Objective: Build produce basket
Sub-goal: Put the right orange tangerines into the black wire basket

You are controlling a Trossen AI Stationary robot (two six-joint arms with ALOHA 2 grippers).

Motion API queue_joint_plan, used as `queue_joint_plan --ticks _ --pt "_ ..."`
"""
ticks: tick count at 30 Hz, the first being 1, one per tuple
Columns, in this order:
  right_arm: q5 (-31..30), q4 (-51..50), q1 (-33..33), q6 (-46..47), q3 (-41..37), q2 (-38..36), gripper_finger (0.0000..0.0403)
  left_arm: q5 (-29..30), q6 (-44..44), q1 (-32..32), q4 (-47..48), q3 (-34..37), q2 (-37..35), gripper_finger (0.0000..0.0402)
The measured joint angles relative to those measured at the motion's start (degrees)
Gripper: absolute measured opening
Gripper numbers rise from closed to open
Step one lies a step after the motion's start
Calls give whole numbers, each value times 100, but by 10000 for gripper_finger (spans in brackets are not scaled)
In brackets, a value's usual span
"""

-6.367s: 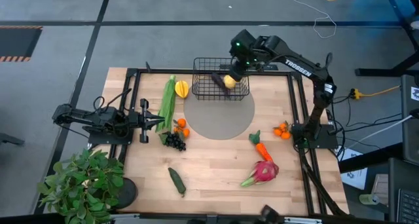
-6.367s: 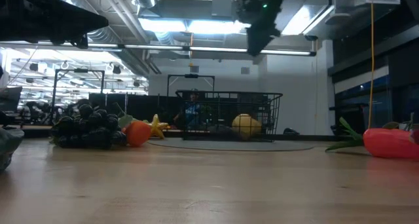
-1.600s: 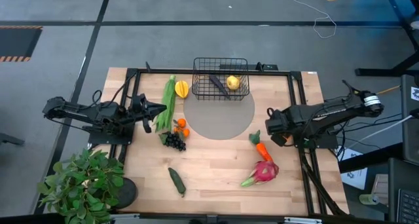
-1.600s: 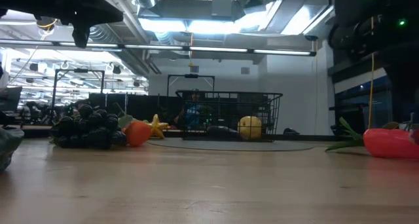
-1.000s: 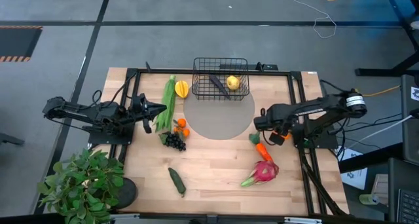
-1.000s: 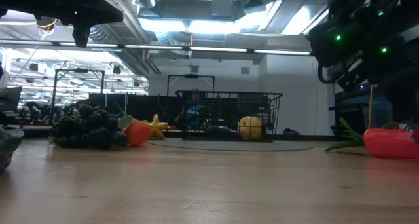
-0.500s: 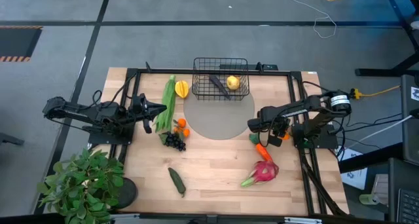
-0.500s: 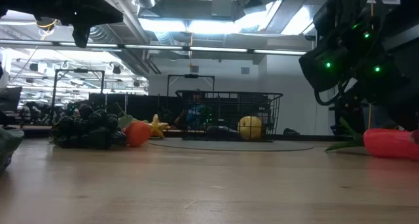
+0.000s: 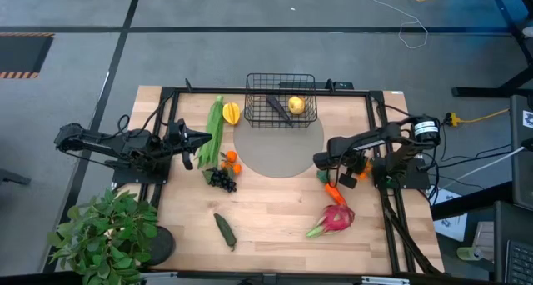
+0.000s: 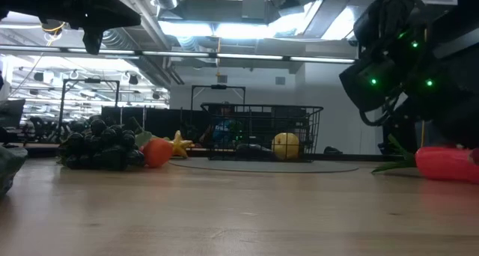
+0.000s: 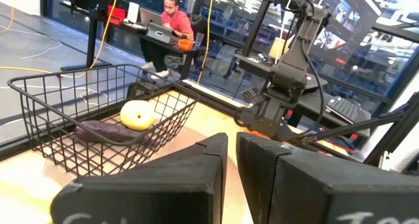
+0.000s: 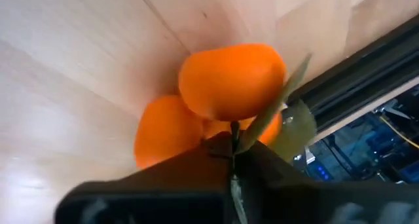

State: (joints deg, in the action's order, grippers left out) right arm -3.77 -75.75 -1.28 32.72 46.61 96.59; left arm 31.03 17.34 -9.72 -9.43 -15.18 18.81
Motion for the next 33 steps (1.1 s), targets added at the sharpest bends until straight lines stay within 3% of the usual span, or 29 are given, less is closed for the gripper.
queue_joint_plan --ticks 9,16,24,28,33 --pt "-560 -509 4 -189 1115 -8 1 0 -9 0 0 0 0 23" --pt "-1887 -498 3 -852 2668 -10 1 0 -9 0 0 0 0 23" --pt "-3152 202 -249 -2452 4451 -14 0 0 -7 0 0 0 0 23" --pt "-2906 1305 -643 -3472 4949 -15 0 0 -7 0 0 0 0 23" --pt "-1640 3123 -1344 -4250 4926 -14 0 -2 -7 0 0 0 0 23"
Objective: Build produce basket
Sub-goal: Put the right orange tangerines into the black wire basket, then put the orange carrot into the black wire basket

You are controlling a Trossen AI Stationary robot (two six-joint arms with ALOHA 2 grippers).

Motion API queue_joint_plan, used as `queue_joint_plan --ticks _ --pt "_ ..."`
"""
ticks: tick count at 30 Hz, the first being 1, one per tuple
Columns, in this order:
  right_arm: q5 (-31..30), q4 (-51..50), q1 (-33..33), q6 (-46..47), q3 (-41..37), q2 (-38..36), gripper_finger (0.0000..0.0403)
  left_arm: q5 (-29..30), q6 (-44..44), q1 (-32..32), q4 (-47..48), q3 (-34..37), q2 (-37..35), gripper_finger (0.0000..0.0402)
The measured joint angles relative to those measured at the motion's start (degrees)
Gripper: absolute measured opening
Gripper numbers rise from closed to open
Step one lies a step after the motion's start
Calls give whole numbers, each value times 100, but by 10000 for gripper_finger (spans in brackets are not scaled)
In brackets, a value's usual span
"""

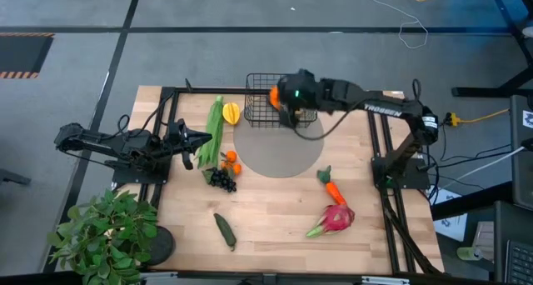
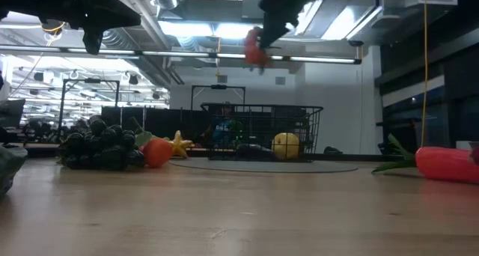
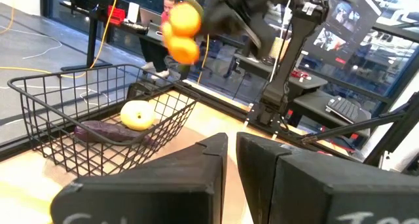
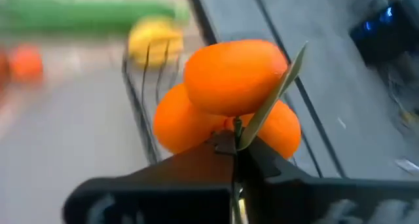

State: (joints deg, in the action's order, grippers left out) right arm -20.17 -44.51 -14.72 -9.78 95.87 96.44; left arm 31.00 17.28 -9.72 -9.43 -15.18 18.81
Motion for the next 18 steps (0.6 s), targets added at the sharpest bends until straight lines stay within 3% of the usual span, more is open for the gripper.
queue_joint_plan --ticks 3,7,13,18 --pt "508 717 -369 -203 -164 0 0 0 0 0 0 0 0 23" --pt "653 1157 -719 -422 -357 2 23 0 2 0 0 0 0 23" --pt "1367 1728 -1040 -400 -533 101 121 0 4 0 0 0 -1 23" --pt "1425 1805 -1024 -208 -542 173 197 -1 4 0 25 0 -2 23"
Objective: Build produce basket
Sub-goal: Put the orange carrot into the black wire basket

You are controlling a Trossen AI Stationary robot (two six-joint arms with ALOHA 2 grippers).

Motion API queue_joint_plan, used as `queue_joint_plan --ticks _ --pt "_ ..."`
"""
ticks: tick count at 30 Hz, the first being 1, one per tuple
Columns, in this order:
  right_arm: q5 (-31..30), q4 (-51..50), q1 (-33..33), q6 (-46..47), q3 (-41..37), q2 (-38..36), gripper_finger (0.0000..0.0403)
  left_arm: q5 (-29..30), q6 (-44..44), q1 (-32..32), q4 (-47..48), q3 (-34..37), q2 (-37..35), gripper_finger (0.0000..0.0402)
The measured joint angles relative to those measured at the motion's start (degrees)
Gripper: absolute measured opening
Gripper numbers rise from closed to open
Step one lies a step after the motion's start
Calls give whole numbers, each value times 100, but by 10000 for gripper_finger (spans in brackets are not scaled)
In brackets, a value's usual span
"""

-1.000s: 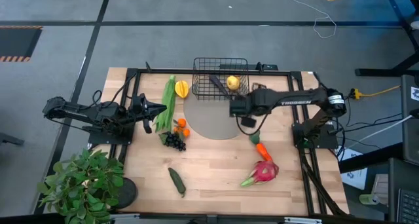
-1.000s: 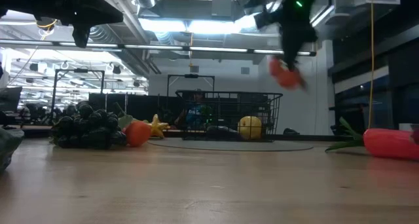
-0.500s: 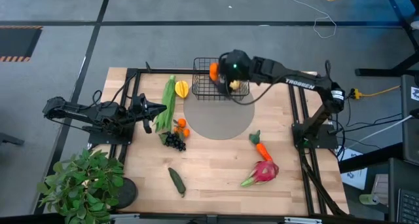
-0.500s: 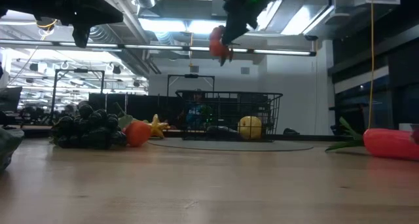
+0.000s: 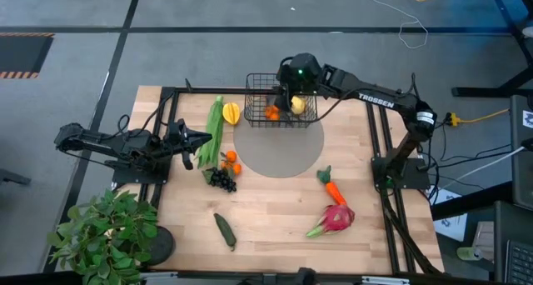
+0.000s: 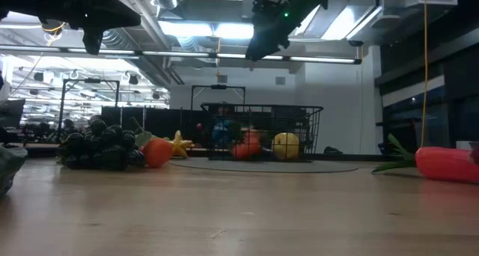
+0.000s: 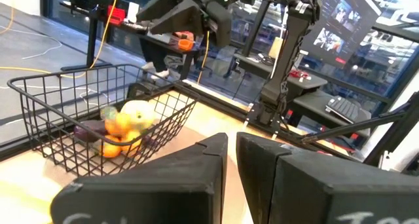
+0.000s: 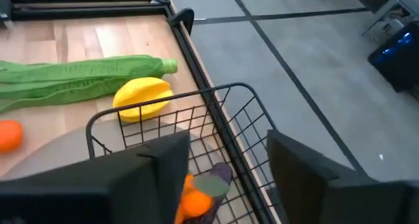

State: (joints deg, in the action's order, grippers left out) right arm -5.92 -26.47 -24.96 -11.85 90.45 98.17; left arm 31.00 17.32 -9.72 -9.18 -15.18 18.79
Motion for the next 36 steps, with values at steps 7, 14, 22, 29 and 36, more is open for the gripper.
queue_joint_plan --ticks 7,14,22,29,36 --pt "2 -870 191 859 75 -92 232 1 4 0 106 2 0 23" --pt "-344 -3285 235 2223 336 -282 221 -1 4 0 104 2 0 23" --pt "-305 -6263 748 3697 86 -321 218 1 4 0 106 2 0 23" --pt "64 -6062 1785 4314 -870 -374 218 1 4 0 106 2 2 23" --pt "316 -4965 2774 5205 -2224 -372 218 -1 4 0 106 2 0 23"
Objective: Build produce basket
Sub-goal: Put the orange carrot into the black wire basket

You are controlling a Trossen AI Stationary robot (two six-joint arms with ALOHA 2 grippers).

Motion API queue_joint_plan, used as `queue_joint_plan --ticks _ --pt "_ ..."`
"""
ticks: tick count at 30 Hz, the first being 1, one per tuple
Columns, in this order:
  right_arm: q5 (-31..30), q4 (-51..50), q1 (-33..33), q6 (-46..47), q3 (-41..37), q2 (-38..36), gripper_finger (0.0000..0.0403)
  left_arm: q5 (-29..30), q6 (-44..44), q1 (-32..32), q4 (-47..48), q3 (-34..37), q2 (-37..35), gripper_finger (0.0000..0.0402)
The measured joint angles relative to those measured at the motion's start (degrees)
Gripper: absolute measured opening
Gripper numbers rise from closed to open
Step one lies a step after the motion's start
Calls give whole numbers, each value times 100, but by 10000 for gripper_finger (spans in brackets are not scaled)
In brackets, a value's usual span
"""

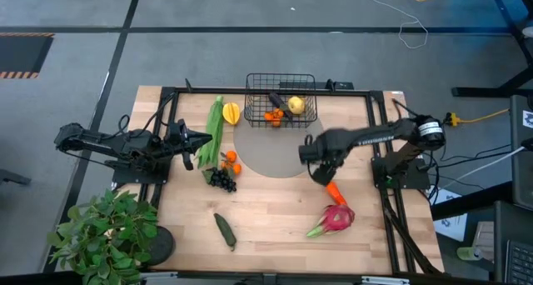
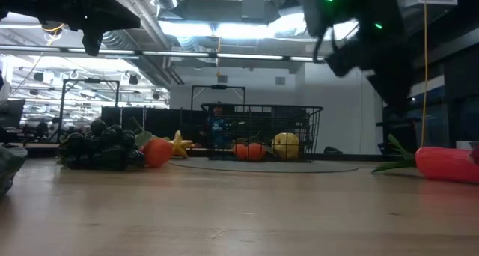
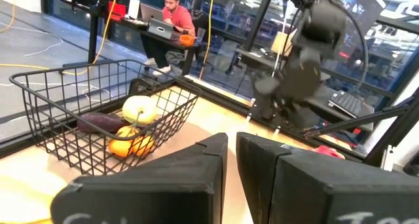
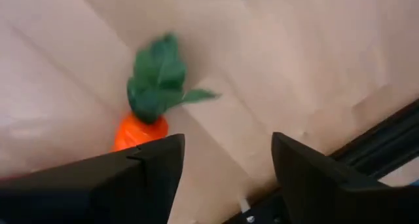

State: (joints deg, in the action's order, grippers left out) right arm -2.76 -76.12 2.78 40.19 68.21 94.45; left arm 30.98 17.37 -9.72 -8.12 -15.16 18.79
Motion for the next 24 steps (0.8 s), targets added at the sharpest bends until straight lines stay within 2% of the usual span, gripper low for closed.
queue_joint_plan --ticks 7,17,21,24 --pt "808 851 672 838 -867 0 218 0 0 0 0 0 0 23" --pt "739 1572 1319 1940 -982 0 218 2 -2 0 0 0 0 23" --pt "773 1773 1505 2503 -1351 0 218 2 -2 0 0 0 0 23" --pt "844 2314 1567 2808 -1757 0 218 2 -2 0 0 0 0 23"
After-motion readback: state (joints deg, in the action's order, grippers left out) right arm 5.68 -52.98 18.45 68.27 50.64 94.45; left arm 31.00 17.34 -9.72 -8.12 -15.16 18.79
